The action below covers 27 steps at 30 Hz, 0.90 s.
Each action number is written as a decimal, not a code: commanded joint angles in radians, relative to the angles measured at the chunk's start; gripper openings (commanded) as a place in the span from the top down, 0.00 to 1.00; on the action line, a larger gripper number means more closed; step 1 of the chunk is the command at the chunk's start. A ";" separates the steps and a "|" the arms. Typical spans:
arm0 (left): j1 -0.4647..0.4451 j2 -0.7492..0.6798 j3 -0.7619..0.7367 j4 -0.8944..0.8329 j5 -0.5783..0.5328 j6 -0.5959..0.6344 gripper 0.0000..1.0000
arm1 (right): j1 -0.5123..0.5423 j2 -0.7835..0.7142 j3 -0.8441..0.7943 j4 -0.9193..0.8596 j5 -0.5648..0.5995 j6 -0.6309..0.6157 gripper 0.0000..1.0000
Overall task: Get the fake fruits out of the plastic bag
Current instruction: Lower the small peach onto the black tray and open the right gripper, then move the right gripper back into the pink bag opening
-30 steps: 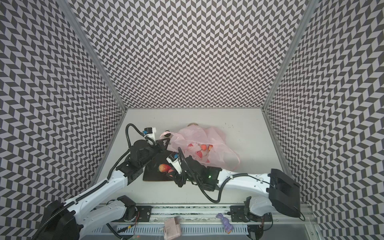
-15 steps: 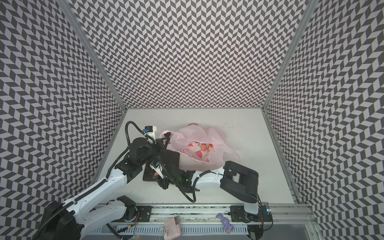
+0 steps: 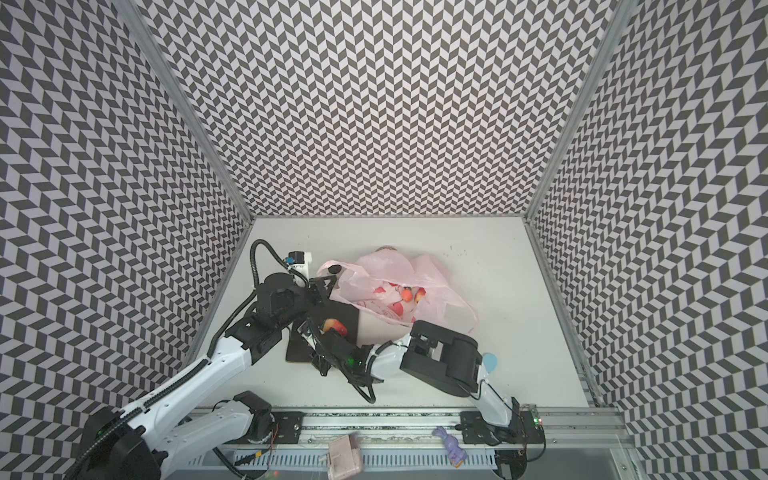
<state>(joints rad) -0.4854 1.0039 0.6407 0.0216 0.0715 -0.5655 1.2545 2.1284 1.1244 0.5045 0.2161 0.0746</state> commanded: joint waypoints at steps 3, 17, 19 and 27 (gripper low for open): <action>0.005 -0.028 0.027 -0.015 -0.025 0.008 1.00 | 0.005 0.026 0.038 0.073 0.045 -0.045 0.49; 0.004 -0.027 0.044 -0.014 -0.028 0.008 1.00 | 0.038 -0.281 -0.141 0.122 -0.120 -0.077 0.38; 0.004 -0.028 0.043 -0.015 -0.027 0.012 1.00 | 0.052 -0.363 -0.195 0.105 -0.138 -0.073 0.40; 0.005 -0.029 0.035 -0.014 -0.011 0.013 1.00 | 0.071 -0.754 -0.411 -0.081 -0.027 0.051 0.49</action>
<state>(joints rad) -0.4835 0.9882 0.6567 0.0120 0.0566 -0.5640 1.3277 1.4834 0.7582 0.4881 0.1162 0.0654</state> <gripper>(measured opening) 0.048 0.518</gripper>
